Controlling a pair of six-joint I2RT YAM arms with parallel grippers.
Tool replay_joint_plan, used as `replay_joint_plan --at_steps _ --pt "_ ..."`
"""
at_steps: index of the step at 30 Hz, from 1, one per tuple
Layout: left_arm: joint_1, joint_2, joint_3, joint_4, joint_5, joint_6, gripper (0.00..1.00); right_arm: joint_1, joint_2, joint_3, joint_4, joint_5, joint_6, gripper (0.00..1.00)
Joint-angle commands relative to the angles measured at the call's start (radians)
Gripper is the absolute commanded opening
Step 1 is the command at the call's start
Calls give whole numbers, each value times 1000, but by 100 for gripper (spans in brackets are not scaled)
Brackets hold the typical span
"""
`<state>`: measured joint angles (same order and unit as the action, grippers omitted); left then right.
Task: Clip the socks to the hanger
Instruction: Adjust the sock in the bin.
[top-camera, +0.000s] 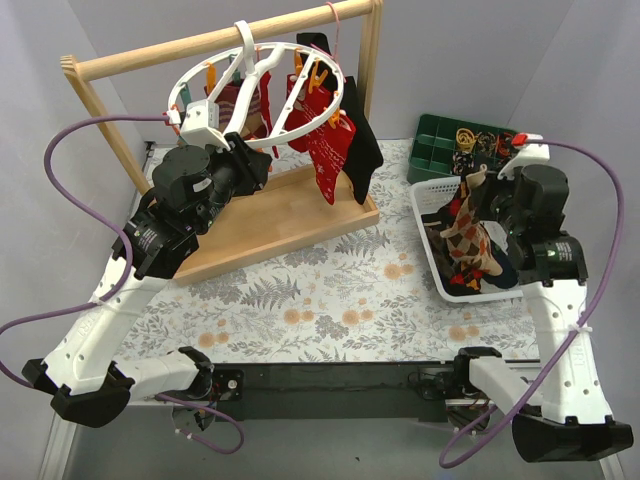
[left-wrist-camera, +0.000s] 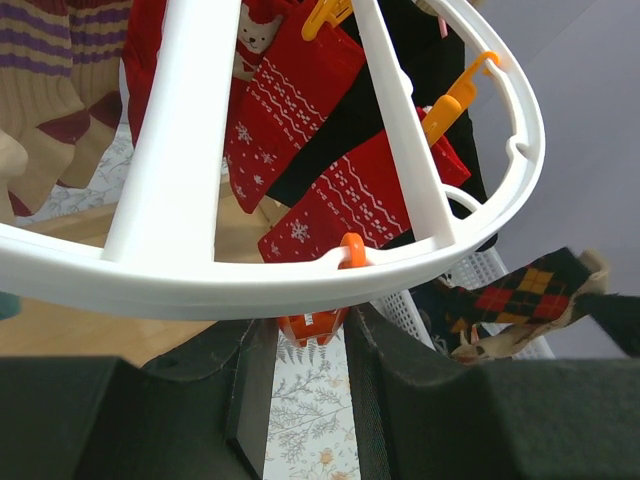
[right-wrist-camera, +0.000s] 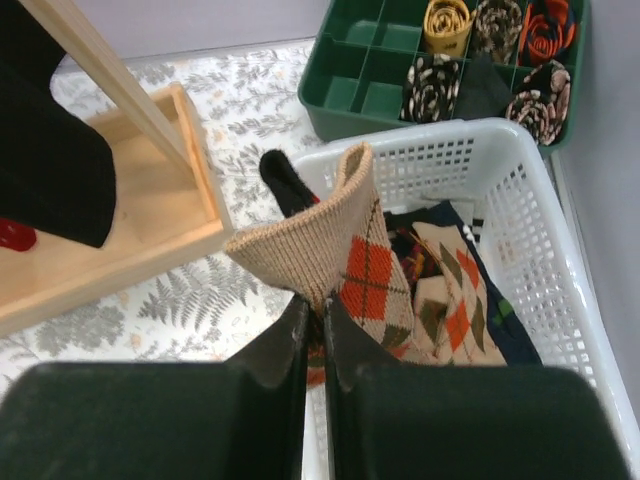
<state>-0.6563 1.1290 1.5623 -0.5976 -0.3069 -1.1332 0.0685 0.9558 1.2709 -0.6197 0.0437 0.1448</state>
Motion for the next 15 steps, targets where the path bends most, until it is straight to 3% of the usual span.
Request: replay_joint_plan --at_steps 1,2,4,5,8,11,15 --pt "3 -28 -14 -4 32 10 0 -95 135 -269 -56 61 46 1" --pt "3 -28 -16 -5 37 9 0 -134 171 -301 -67 -116 67 1" --pt "3 -32 -15 -10 40 9 0 -186 190 -424 -39 -217 113 1" --pt "3 -35 -16 -13 38 9 0 -187 173 -441 -2 -196 117 14" --pt "3 -41 -16 -11 31 12 0 -187 115 -435 15 -86 98 39" --pt "3 -35 -21 -2 48 10 0 -185 101 -380 -17 8 91 48" --pt "3 -32 -19 -8 51 16 0 -171 84 -328 -18 53 70 50"
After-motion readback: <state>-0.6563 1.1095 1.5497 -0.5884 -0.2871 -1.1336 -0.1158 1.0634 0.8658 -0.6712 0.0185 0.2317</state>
